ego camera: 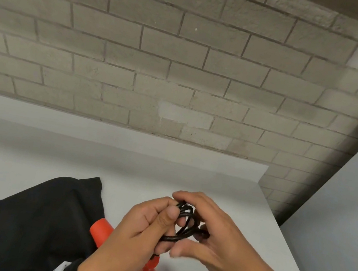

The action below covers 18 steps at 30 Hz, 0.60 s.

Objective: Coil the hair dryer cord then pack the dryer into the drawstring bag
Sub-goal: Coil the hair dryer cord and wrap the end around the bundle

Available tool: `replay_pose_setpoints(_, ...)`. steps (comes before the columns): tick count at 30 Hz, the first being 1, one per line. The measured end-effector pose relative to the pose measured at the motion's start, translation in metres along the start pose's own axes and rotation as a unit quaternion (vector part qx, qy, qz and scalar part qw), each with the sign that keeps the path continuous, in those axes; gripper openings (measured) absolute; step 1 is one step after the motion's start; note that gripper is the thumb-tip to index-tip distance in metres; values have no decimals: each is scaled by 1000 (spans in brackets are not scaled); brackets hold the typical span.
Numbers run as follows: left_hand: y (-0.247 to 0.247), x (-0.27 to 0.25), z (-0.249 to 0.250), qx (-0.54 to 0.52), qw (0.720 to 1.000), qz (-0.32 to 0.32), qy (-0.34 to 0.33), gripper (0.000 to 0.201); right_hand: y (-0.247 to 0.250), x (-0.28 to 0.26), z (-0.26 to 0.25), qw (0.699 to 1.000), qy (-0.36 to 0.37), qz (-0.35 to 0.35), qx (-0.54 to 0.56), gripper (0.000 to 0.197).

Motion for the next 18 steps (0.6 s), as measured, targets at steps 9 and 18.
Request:
replay_pose_setpoints(9,1,5,-2,-33,999,-24,32,37,3,-1,-6,995,53,30,-83,36)
replay_pose_setpoints(18,2,5,-5,3,999,-10,54,33,-1,-8,-16,937,41,123,-324,37)
Point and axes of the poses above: each hand's wrist, its own x-axis towards the middle knuckle, its own y-axis out of the back of the hand, z = x × y, the point moved 10 cm from there along x, towards the middle knuckle, and after that the axes turned 7 degrees about -y, right-handed, at the moved point
